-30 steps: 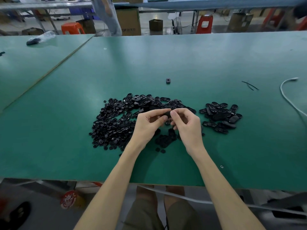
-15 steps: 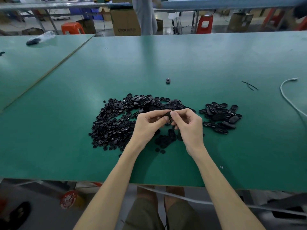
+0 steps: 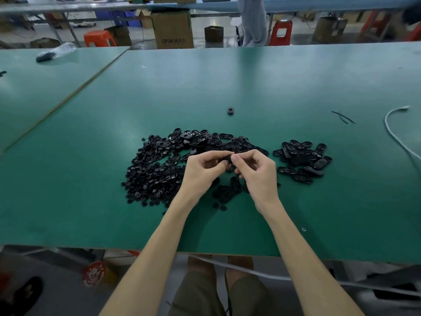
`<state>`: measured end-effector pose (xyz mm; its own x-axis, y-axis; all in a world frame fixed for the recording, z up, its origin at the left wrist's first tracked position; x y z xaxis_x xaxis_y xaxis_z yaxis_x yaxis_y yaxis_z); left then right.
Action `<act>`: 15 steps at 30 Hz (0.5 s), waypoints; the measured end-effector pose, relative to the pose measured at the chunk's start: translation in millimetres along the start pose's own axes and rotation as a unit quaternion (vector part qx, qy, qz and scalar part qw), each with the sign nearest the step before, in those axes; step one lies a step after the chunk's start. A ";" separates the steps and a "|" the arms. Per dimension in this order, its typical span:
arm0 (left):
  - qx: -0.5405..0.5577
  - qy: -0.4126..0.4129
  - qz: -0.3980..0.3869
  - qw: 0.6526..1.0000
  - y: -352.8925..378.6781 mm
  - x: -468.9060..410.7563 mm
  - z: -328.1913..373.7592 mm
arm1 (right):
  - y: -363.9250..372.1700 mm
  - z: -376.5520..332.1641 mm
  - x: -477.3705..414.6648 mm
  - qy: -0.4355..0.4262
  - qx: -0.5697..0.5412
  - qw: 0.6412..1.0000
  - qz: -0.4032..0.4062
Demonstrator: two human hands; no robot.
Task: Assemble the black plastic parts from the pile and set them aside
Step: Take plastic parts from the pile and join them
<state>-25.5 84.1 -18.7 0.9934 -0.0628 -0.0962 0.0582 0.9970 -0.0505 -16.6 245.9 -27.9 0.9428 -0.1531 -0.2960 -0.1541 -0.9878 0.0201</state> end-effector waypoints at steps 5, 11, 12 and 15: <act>-0.001 -0.002 0.012 1.000 -0.8 0.3 0.0 | 1.5 0.1 -0.2 0.004 0.008 1.000 -0.008; -0.005 0.003 0.021 1.000 -1.8 0.5 -0.3 | 2.6 0.1 0.1 0.001 0.014 1.000 -0.013; -0.006 0.002 0.022 1.000 -1.8 0.6 -0.5 | 2.8 0.1 0.1 0.002 0.015 1.000 -0.013; -0.006 -0.003 0.025 1.000 -2.2 0.2 -1.4 | 2.7 0.1 0.0 0.002 0.022 1.000 -0.013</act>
<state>-25.6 81.8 -20.0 0.9957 -0.0135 -0.0921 0.0082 0.9983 -0.0576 -17.1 243.3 -27.9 0.9477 -0.1271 -0.2928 -0.1419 -0.9894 -0.0299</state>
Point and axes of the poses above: each hand's wrist, its own x-axis away from the middle knuckle, its own y-axis out of the palm, z = x × y, the point moved 5 cm from there along -x, towards the middle knuckle, and after that the axes turned 6 degrees about -y, right-handed, at the moved point
